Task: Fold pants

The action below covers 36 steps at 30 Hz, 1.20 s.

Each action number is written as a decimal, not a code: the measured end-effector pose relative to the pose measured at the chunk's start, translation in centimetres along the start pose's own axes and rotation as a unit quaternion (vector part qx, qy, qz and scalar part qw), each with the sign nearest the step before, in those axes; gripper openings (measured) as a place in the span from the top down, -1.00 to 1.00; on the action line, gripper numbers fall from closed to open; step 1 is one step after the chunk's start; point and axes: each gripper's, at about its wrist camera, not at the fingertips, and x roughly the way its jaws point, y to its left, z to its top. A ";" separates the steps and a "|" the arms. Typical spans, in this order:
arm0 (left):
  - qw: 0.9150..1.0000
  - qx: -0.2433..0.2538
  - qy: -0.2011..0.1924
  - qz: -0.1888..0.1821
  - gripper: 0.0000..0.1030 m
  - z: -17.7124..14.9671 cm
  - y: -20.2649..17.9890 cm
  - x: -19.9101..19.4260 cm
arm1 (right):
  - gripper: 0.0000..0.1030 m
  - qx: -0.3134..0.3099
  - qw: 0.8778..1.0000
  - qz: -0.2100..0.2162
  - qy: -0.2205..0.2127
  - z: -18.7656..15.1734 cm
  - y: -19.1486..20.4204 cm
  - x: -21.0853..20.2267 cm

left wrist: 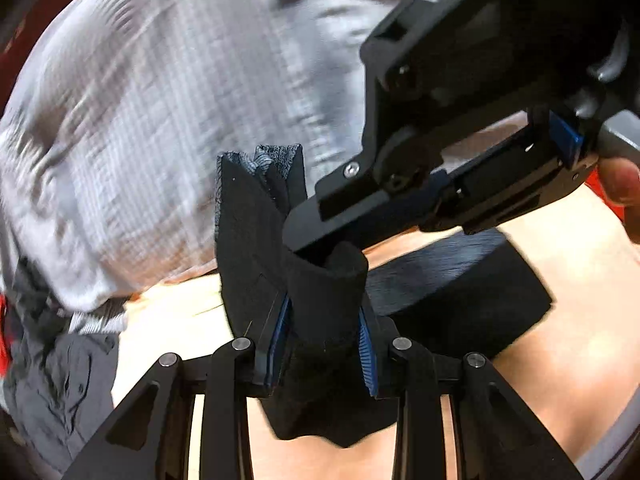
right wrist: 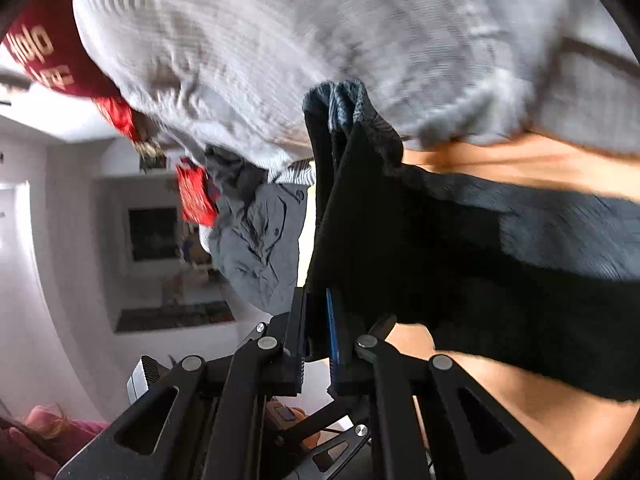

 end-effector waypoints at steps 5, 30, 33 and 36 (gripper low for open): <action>0.998 0.056 -0.010 -0.039 0.36 1.7 -7.4 -0.6 | 0.81 0.036 0.998 0.024 -0.047 -2.7 -4.1 -6.0; 0.988 0.100 0.067 -0.096 -0.62 -0.3 -15.5 1.7 | -0.02 0.104 0.974 -0.105 -0.171 -5.8 -15.2 -12.0; 0.993 0.010 0.097 -0.069 -0.62 1.0 -10.6 3.6 | -0.02 0.067 0.975 -0.127 -0.169 -3.6 -13.3 -11.1; 0.988 -0.059 0.137 -0.035 -0.62 1.3 -6.6 6.6 | -0.02 0.041 0.974 -0.162 -0.154 -1.7 -13.6 -10.1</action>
